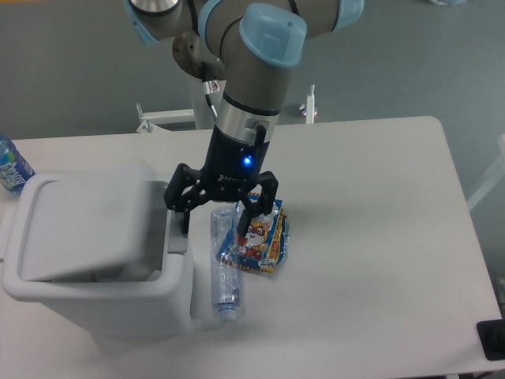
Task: Open the trash can
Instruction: 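Lift the gripper away from the button as the lid swings open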
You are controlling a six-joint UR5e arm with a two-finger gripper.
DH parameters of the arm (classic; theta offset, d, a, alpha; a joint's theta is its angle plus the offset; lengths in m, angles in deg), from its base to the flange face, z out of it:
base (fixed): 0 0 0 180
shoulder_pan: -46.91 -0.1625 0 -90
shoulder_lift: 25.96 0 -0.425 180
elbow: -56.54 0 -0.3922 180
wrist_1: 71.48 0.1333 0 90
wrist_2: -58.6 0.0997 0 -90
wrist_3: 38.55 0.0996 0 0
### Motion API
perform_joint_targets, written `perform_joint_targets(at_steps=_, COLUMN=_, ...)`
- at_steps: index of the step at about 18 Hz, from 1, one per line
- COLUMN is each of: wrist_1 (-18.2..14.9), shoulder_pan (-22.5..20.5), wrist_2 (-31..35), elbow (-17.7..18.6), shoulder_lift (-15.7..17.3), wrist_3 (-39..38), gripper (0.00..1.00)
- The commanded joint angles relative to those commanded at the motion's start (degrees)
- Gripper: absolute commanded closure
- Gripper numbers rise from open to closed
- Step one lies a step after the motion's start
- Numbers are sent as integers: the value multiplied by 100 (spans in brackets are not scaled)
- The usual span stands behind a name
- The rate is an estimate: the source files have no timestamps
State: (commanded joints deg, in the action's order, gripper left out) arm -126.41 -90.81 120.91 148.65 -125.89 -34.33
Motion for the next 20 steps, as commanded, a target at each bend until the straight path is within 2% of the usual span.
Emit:
perform_joint_targets(at_steps=5, wrist_1=17, shoulder_pan=0, wrist_2=0, elbow=-131, shoulder_lift=17, wrist_3=0, gripper=0)
perform_joint_targets(at_steps=8, wrist_1=272, shoulder_pan=-9, wrist_2=184, elbow=-491, shoulder_lift=79, wrist_3=26, gripper=0)
perform_joint_targets(at_steps=10, wrist_1=281, shoulder_pan=-26, wrist_2=325, elbow=-755, shoulder_lift=35, wrist_3=35, gripper=0)
perform_joint_targets(at_steps=16, wrist_1=281, shoulder_pan=-483, wrist_2=334, elbow=-879, shoulder_lift=88, wrist_3=53, gripper=0)
perform_joint_targets(at_steps=18, wrist_1=273, shoulder_pan=-728, wrist_2=369, elbow=-923, shoulder_lift=201, wrist_3=53, gripper=0)
perform_joint_targets(at_steps=20, wrist_1=272, shoulder_pan=-835, wrist_2=745, elbow=-923, shoulder_lift=281, wrist_3=114, gripper=0)
